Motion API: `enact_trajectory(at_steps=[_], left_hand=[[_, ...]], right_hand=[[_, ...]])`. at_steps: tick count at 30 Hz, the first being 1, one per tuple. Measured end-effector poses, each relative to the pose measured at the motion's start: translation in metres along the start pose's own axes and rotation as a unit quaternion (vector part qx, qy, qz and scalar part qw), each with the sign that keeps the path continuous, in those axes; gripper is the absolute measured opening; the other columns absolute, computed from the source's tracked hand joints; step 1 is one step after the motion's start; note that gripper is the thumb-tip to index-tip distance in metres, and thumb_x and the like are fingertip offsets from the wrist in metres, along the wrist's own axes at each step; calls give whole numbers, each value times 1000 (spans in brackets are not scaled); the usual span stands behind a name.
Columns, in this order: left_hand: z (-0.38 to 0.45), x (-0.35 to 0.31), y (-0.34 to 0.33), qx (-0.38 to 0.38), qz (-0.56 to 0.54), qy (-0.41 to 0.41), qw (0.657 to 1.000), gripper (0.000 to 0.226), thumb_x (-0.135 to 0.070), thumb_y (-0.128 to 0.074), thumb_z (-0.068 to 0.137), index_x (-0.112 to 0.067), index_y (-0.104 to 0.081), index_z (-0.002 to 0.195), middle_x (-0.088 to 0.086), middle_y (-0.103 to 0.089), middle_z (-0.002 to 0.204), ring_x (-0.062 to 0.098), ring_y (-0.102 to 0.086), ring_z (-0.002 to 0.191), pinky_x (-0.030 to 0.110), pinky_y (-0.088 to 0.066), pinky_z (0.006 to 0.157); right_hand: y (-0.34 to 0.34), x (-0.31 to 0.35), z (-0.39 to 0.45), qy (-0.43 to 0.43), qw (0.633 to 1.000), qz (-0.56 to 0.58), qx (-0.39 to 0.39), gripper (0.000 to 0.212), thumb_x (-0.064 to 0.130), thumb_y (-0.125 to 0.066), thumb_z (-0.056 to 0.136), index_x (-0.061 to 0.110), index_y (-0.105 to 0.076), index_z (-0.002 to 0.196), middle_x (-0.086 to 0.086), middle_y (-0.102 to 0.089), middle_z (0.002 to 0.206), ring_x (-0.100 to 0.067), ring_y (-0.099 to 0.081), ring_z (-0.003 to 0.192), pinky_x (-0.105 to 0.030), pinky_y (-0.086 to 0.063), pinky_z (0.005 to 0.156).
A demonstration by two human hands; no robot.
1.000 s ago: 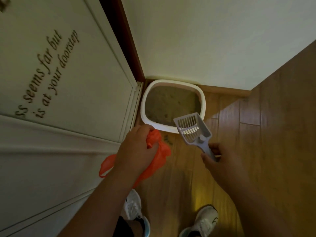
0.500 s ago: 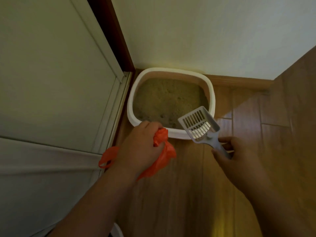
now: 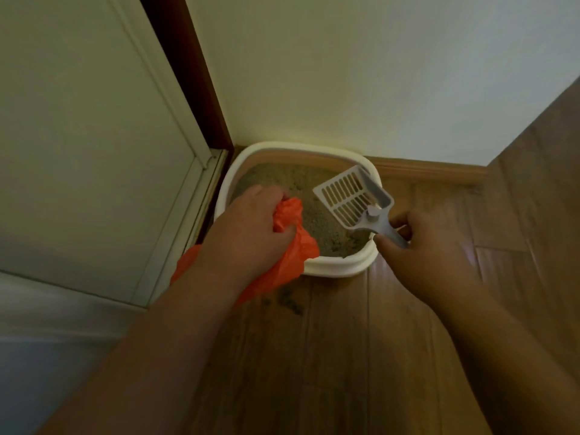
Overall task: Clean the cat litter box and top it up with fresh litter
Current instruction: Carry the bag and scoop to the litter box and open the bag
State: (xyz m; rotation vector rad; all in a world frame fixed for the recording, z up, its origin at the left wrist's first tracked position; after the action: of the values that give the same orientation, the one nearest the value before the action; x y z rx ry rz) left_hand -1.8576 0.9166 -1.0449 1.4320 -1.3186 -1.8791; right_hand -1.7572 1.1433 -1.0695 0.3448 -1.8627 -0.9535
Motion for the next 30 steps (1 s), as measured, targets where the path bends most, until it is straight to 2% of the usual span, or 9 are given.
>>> enact_trajectory(at_steps=[5,8,10,13,17,19,23,26,30], left_hand=[[-8,0,1,16,1,-14,1000,33,-43,-65,90,-40,-50,120,-17,-50,115,7,-51,105,29,-43,83],[-8,0,4,12,-21,-4,1000,36,-46,-65,91,-42,-45,121,-18,-49,118,7,-52,107,30,-45,83],[-10,-4,5,13,-53,12,998,44,-48,-66,90,-42,-38,124,-16,-48,117,8,-53,103,32,-45,81],[-15,-10,3,25,-93,25,995,57,-50,-70,88,-43,-27,124,-12,-48,116,9,-53,95,30,-42,76],[-19,-18,-5,52,-104,20,993,61,-53,-73,85,-41,-28,125,-17,-39,114,-3,-44,84,18,-36,65],[-19,-23,-6,51,-112,5,992,60,-53,-72,85,-40,-31,126,-18,-37,118,-3,-43,92,15,-34,70],[-20,-32,-8,38,-72,-23,996,74,-58,-72,82,-37,-29,138,-15,-26,138,0,-30,117,26,-35,95],[-23,-36,-8,53,-59,-22,997,83,-64,-71,78,-38,-27,144,-17,-20,139,4,-27,125,31,-39,100],[-27,-40,-7,72,-66,-34,995,75,-57,-73,79,-42,-35,141,-18,-18,133,6,-32,124,31,-43,101]], right_hand=[[-5,11,-8,12,1000,-2,0,40,39,-66,94,27,-53,130,15,-57,95,2,-58,74,-13,-40,53],[-7,21,-7,15,999,28,0,43,36,-66,94,25,-53,133,10,-60,105,3,-55,78,-14,-39,56],[-7,28,-9,14,998,53,2,43,35,-65,94,23,-53,134,12,-58,101,3,-55,80,-16,-42,59],[-7,37,-15,-5,994,109,15,40,36,-60,98,22,-55,135,14,-59,96,-2,-58,84,-25,-51,71],[-7,43,-24,-4,988,151,45,15,36,-57,99,31,-61,112,7,-66,95,-10,-64,88,-41,-58,84],[-8,46,-27,10,987,151,45,7,35,-59,98,38,-57,104,9,-65,94,-9,-64,87,-40,-59,83],[-7,46,-29,3,976,211,53,6,36,-60,97,40,-56,97,9,-67,92,-7,-64,81,-29,-54,69],[-3,46,-31,-34,951,298,69,12,36,-61,97,28,-67,102,6,-69,85,-6,-61,71,-24,-45,59],[-2,46,-33,-54,947,304,85,16,39,-58,97,26,-67,102,5,-71,89,-8,-64,75,-22,-43,55]])
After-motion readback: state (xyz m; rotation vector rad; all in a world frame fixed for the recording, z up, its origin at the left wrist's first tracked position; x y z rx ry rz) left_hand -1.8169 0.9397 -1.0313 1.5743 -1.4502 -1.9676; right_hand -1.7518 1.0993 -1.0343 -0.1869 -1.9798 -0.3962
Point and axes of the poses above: each hand's wrist, its own z-axis towards the middle knuckle, its own y-axis out of the back of the hand, x = y × z, the point moved 4 cm from there along z, towards the middle knuckle
